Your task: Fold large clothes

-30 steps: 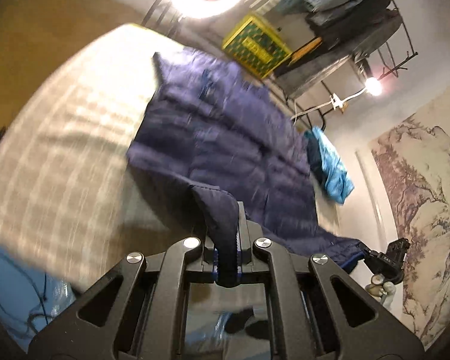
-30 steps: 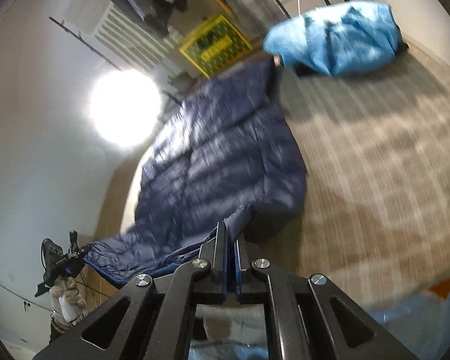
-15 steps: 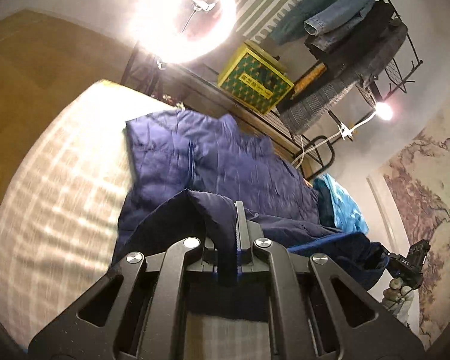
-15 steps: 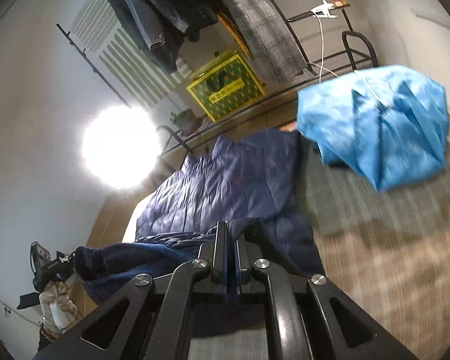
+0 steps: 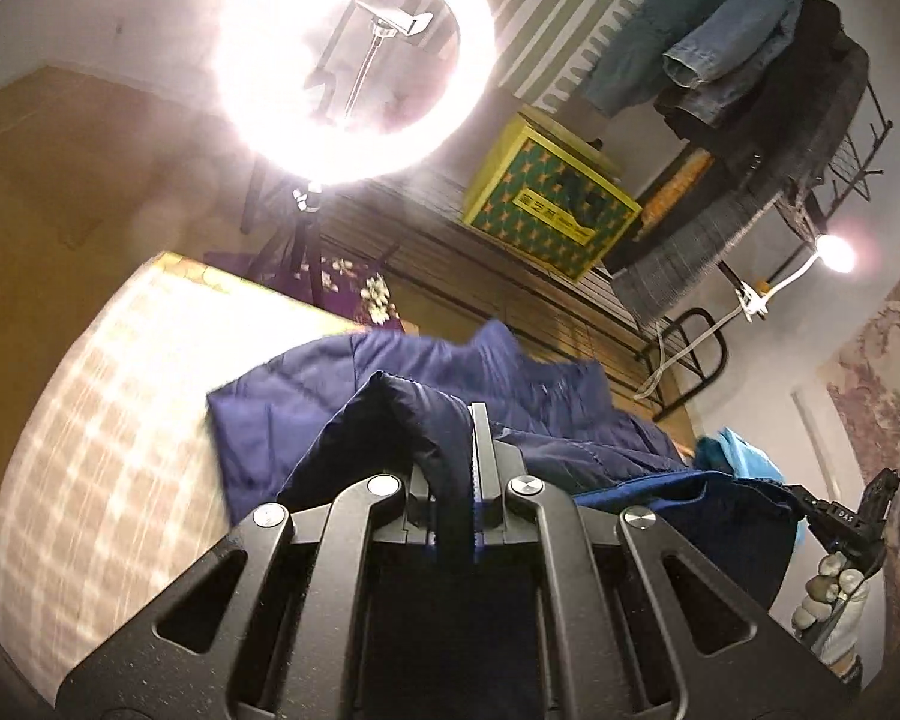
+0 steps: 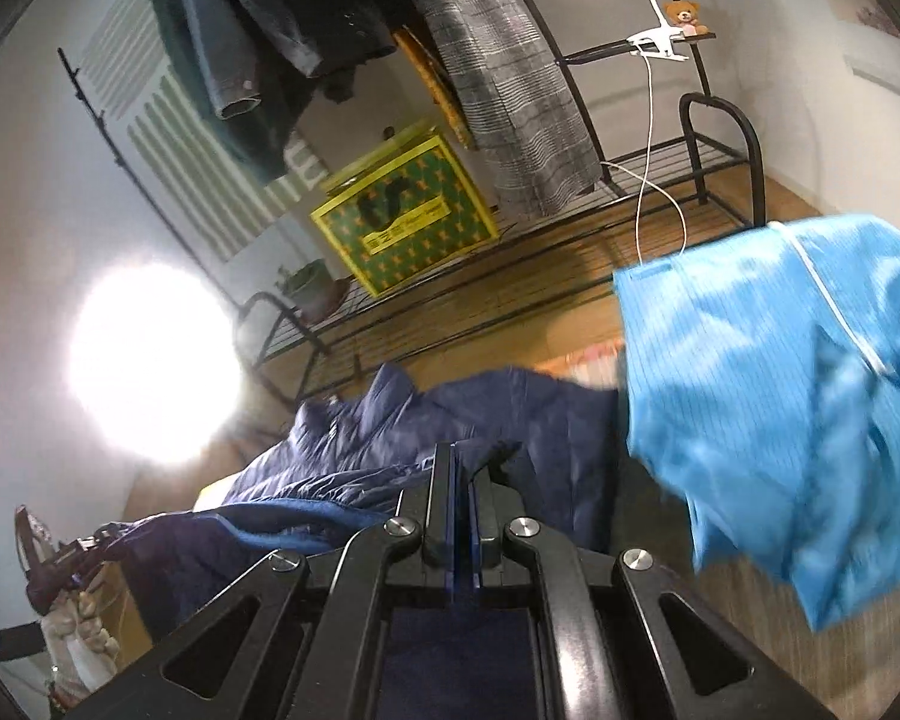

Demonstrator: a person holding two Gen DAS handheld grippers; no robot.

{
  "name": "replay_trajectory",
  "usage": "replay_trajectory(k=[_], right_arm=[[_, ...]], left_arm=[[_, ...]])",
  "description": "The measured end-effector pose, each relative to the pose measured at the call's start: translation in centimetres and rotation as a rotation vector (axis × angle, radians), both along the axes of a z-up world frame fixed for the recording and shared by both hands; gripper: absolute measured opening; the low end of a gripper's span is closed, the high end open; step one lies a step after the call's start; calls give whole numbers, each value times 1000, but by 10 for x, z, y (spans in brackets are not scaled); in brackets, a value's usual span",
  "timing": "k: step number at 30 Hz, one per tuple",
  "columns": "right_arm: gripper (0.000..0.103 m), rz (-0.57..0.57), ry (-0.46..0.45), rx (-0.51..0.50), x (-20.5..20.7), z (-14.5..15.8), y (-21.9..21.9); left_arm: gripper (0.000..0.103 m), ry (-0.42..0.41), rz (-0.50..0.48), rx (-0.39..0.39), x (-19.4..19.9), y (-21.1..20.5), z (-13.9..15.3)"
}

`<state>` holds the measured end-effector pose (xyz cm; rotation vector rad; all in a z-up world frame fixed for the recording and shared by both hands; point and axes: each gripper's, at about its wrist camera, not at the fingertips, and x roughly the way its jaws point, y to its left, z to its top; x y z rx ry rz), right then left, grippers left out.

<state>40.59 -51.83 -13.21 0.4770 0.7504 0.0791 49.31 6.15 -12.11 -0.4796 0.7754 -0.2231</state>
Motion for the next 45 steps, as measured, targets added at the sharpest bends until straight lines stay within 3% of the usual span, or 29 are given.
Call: replay_trajectory(k=[6, 12, 21, 26, 29, 31, 33, 34, 37, 41, 43, 45], right_arm=[[0, -19, 37, -57, 65, -26, 10], [0, -33, 91, -105, 113, -62, 11], [0, -45, 138, -151, 153, -96, 8], [2, -44, 176, -161, 166, -114, 7], [15, -48, 174, -141, 165, -112, 3], [28, -41, 159, -115, 163, -105, 0], [54, -48, 129, -118, 159, -95, -3], [75, -67, 99, -139, 155, -85, -5], [72, -67, 43, -126, 146, -68, -11], [46, 27, 2, -191, 134, -53, 7], [43, 106, -14, -223, 129, -51, 27], [42, 169, -30, -257, 129, -53, 46]], left_arm=[[5, 44, 9, 70, 65, -18, -36], [5, 90, 30, 87, 104, -23, -75], [5, 110, 34, 143, 140, -39, -108], [9, 131, 35, 120, 149, -39, -117], [22, 135, 21, 89, 151, -36, -113], [39, 128, 21, 60, 150, -32, -105], [44, 107, 20, 49, 147, -29, -97], [47, 102, 18, 44, 147, -27, -93], [49, 97, 26, 27, 142, -19, -85], [50, 50, 42, 35, 134, -11, -68], [50, 1, 51, 48, 125, -11, -60], [50, -31, -8, 113, 116, -29, -59]])
